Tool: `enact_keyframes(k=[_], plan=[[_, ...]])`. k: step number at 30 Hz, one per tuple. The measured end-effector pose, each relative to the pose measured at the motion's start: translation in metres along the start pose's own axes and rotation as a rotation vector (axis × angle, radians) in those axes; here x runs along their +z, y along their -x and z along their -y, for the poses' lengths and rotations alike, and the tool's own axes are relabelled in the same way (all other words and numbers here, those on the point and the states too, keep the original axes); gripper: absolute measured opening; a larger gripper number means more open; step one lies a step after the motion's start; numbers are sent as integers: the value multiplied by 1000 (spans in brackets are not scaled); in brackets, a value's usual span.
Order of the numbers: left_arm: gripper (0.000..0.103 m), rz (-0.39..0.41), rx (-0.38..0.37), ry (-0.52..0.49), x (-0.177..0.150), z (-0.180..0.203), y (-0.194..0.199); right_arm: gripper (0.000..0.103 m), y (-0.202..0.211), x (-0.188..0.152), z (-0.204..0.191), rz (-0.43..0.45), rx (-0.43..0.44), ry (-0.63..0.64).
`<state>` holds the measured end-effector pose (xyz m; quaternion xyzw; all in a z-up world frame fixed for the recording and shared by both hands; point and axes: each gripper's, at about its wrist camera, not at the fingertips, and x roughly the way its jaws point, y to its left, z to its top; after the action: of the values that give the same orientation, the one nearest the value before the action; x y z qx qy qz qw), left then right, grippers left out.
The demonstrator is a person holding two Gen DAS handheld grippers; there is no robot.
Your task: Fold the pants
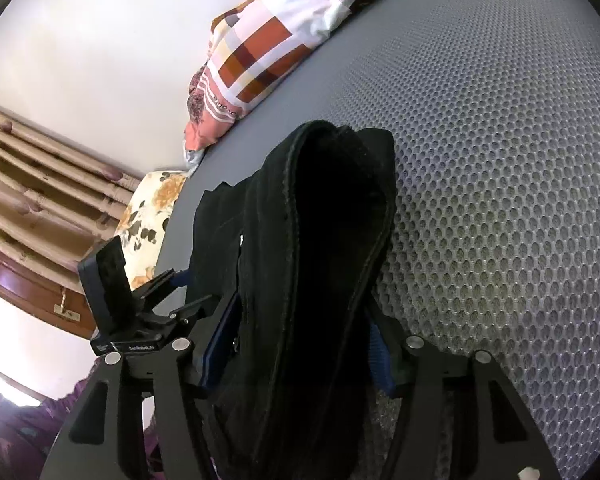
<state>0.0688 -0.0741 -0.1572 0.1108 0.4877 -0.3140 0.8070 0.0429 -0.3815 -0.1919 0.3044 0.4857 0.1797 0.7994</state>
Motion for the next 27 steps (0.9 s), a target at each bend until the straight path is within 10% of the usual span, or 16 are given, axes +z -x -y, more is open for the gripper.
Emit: enact_keyframes(k=[15,20,27], plan=[[70,24,6,-19,1,-2,5,73,-9,5,-8,-1,-6,25],[71,32,-16,0,-1,-5,4,45,-12,2,-13,-21,-83,106],[82,-10,-88,19,1,-16,2,41,-10,0,-7,-24,-30,73]])
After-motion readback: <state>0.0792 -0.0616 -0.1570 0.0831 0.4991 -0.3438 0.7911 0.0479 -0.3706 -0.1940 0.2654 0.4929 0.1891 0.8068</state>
